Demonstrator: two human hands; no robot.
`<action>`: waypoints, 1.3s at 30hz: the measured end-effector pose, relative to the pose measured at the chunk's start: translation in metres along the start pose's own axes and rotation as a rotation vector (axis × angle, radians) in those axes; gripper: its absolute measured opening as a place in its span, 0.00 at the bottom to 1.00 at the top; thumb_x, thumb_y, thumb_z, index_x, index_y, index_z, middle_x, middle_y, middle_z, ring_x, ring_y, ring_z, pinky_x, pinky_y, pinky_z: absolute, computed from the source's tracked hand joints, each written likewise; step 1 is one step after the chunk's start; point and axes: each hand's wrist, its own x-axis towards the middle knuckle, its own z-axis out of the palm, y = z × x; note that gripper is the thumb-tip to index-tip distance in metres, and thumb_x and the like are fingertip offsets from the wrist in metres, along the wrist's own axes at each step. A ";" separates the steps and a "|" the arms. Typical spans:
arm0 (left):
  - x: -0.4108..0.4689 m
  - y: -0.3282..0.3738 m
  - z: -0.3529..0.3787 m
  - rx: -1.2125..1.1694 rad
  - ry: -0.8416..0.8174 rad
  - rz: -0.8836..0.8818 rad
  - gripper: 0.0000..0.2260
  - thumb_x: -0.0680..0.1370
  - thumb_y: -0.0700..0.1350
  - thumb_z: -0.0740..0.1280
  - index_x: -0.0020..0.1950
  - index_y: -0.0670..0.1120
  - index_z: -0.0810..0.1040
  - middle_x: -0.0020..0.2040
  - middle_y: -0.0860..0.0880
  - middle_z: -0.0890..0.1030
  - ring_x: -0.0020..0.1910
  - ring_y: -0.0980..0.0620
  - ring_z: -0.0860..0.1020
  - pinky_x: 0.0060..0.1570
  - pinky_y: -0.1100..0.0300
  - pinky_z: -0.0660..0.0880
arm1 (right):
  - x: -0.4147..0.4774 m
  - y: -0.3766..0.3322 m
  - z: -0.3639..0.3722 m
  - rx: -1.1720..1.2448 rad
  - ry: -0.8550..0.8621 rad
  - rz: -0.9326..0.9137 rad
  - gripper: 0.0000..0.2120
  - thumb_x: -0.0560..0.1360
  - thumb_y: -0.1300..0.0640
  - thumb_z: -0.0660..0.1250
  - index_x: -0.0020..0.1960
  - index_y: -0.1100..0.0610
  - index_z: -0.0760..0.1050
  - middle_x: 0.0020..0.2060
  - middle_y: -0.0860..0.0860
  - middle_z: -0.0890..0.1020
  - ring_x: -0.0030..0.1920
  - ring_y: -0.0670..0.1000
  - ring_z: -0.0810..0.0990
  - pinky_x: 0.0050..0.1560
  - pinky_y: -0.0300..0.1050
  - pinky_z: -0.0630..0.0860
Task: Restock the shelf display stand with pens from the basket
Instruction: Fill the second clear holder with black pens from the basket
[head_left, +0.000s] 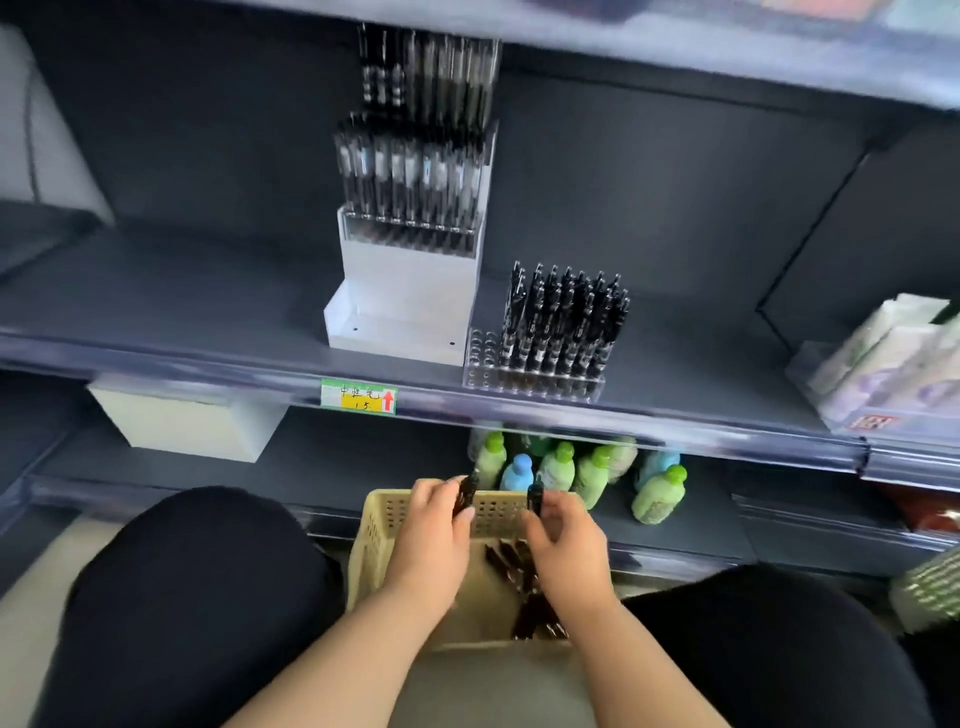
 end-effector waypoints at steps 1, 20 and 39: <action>-0.005 0.003 -0.010 0.004 -0.001 0.015 0.17 0.80 0.47 0.59 0.69 0.48 0.68 0.62 0.53 0.67 0.56 0.57 0.71 0.59 0.66 0.67 | -0.008 -0.006 -0.008 0.012 0.001 -0.018 0.09 0.75 0.53 0.67 0.55 0.50 0.73 0.42 0.41 0.78 0.43 0.39 0.77 0.48 0.34 0.74; 0.071 0.100 -0.122 -0.357 0.297 0.079 0.07 0.76 0.46 0.67 0.52 0.55 0.76 0.43 0.59 0.79 0.42 0.64 0.76 0.38 0.72 0.69 | 0.047 -0.180 -0.124 0.246 0.067 -0.457 0.09 0.76 0.59 0.64 0.48 0.45 0.69 0.42 0.45 0.82 0.43 0.46 0.82 0.45 0.41 0.79; 0.187 0.100 -0.098 -0.439 0.255 0.148 0.07 0.72 0.47 0.71 0.43 0.61 0.80 0.39 0.74 0.78 0.42 0.76 0.74 0.36 0.80 0.68 | 0.192 -0.191 -0.090 -0.257 -0.060 -0.634 0.06 0.75 0.48 0.63 0.52 0.42 0.70 0.41 0.41 0.78 0.36 0.43 0.71 0.51 0.47 0.73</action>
